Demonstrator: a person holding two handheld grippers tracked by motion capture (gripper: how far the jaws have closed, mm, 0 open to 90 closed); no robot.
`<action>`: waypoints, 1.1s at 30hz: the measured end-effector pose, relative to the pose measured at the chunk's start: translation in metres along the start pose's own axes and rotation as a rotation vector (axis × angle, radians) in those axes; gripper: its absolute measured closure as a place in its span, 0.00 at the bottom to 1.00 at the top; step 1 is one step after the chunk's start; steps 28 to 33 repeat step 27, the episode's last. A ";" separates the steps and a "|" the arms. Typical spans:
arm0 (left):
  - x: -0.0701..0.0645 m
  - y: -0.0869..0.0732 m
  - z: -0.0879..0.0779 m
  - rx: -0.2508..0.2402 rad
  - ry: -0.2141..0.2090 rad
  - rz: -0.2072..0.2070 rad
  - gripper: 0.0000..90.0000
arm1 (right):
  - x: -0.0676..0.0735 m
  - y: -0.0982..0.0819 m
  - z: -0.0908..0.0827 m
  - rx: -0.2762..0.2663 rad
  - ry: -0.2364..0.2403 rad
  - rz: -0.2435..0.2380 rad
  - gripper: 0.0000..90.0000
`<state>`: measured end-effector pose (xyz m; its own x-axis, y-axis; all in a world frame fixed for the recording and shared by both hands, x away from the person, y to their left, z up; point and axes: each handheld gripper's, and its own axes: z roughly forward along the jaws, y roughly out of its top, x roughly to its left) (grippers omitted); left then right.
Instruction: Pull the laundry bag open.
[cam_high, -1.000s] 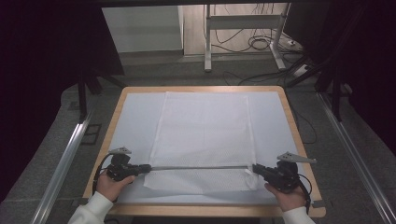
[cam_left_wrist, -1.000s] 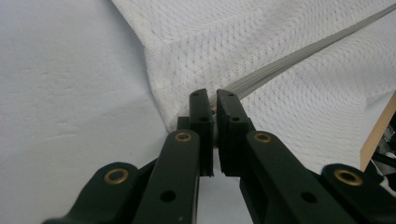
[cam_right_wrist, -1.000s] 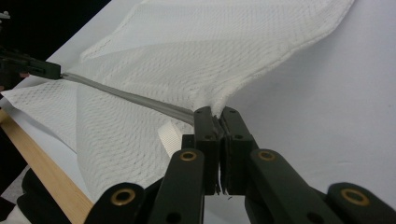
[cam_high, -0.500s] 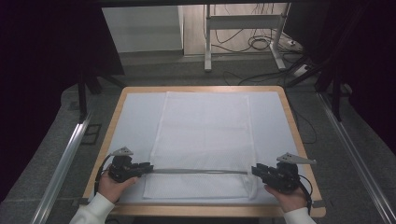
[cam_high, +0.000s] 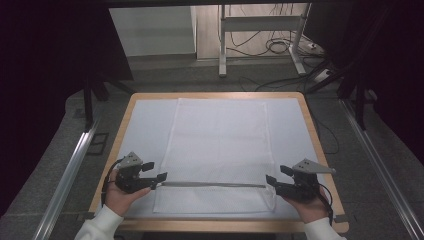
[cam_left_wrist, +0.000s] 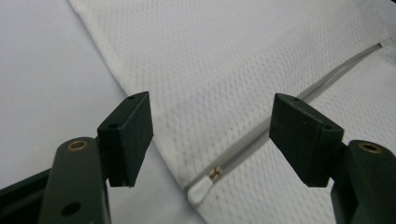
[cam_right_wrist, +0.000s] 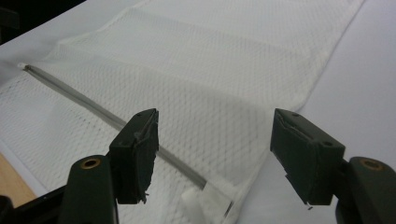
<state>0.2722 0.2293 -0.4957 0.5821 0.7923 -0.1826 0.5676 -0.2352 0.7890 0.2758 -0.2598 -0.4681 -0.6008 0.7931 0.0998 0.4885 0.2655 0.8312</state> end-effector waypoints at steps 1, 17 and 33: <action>0.000 0.003 0.001 -0.008 0.004 0.006 0.34 | -0.002 0.002 0.001 -0.007 -0.005 -0.006 0.35; 0.014 0.006 -0.001 -0.045 0.064 0.018 0.34 | -0.038 0.001 0.009 -0.023 -0.073 -0.008 0.34; 0.016 0.003 0.001 -0.032 0.062 0.026 0.32 | -0.032 0.003 0.006 -0.051 -0.061 -0.026 0.33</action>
